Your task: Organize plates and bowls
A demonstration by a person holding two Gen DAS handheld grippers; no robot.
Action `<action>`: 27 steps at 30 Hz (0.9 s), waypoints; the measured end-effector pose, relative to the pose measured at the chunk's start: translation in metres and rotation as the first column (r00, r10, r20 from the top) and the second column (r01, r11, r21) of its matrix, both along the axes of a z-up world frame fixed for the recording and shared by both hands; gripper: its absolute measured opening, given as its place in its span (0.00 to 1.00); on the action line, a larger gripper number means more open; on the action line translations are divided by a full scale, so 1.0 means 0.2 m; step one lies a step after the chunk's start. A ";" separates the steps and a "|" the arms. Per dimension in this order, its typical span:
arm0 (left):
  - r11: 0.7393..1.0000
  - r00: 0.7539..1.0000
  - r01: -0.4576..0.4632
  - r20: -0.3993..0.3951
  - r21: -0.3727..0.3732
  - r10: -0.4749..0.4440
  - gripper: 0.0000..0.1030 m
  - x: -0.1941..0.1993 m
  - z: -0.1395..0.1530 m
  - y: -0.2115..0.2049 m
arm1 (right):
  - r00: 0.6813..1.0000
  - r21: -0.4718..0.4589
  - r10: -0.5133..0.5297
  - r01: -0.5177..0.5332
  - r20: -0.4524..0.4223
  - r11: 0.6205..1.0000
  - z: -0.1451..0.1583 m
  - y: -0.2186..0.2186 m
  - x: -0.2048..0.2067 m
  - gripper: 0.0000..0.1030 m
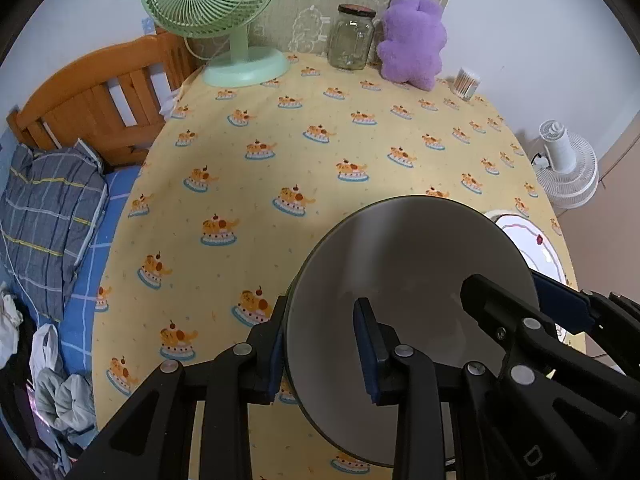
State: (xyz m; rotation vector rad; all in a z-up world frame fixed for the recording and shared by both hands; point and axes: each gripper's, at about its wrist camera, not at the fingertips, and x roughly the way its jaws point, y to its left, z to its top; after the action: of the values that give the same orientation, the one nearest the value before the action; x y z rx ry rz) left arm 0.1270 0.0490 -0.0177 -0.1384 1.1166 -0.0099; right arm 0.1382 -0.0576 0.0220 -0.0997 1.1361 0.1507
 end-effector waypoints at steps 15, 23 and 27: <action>0.999 0.998 -0.041 -0.044 0.023 0.042 0.28 0.02 -0.06 0.06 | 0.998 0.009 0.041 -0.041 -0.042 0.999 -0.07 0.07 0.04 0.39; 0.999 0.998 -0.019 -0.060 0.029 0.021 0.28 0.05 -0.09 0.02 | 0.997 0.008 0.021 -0.020 -0.070 1.000 -0.12 0.02 0.07 0.39; 0.999 0.998 -0.026 -0.057 0.034 0.028 0.29 0.05 -0.10 0.02 | 0.998 0.022 0.023 -0.021 -0.063 1.000 -0.12 0.01 0.07 0.39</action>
State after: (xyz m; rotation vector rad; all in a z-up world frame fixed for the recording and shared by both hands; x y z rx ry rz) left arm 0.1369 0.0521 -0.0373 -0.1243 1.1721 0.0367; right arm 0.1520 -0.0554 -0.0023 -0.0893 1.1964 0.1865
